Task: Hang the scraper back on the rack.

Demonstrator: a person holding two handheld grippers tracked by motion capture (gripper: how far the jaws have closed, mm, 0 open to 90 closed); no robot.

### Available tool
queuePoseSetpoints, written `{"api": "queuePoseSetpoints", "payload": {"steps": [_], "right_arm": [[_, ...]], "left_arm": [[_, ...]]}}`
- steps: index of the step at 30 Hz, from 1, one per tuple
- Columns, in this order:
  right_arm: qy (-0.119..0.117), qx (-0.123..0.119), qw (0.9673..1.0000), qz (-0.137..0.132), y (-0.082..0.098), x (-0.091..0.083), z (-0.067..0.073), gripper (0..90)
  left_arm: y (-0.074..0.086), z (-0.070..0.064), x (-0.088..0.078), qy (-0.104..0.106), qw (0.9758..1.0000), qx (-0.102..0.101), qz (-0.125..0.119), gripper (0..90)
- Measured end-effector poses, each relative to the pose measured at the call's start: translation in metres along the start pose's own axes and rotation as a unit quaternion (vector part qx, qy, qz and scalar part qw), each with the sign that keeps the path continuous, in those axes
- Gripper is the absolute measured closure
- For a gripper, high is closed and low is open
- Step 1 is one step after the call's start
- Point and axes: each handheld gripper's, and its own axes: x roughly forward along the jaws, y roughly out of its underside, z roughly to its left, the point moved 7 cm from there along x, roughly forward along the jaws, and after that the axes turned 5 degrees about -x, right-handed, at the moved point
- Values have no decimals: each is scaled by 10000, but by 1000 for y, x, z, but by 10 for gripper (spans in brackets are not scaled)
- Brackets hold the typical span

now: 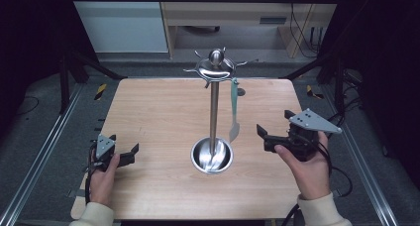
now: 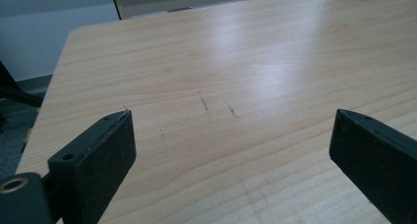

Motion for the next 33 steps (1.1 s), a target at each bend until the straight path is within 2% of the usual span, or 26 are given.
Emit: {"api": "queuePoseSetpoints", "payload": {"steps": [4,7,12,17,20,25,29,33], "right_arm": [[-176,-62,9998,89,15,10,4,73],[-129,-83,9998,135,24,15,3,111],[-34,-14,9999,142,38,24,-3,114],[204,3,9995,234,56,35,-13,90],[235,42,9993,286,65,40,-17,88],[378,229,9989,178,78,47,-27,88],[536,314,9977,278,91,55,-34,88],[575,419,9967,384,103,63,-36,92]], "left_arm": [[1,0,0,35,10000,-9,6,36],[1,0,1,22,10000,16,-50,37],[2,0,3,-38,9999,54,-83,44],[1,1,3,-62,9999,22,-95,43],[1,1,3,-44,9999,7,-100,44],[1,0,3,-30,9999,46,-89,43],[2,0,3,-14,10000,40,-80,42],[2,-1,3,16,10000,34,-62,39]]}}
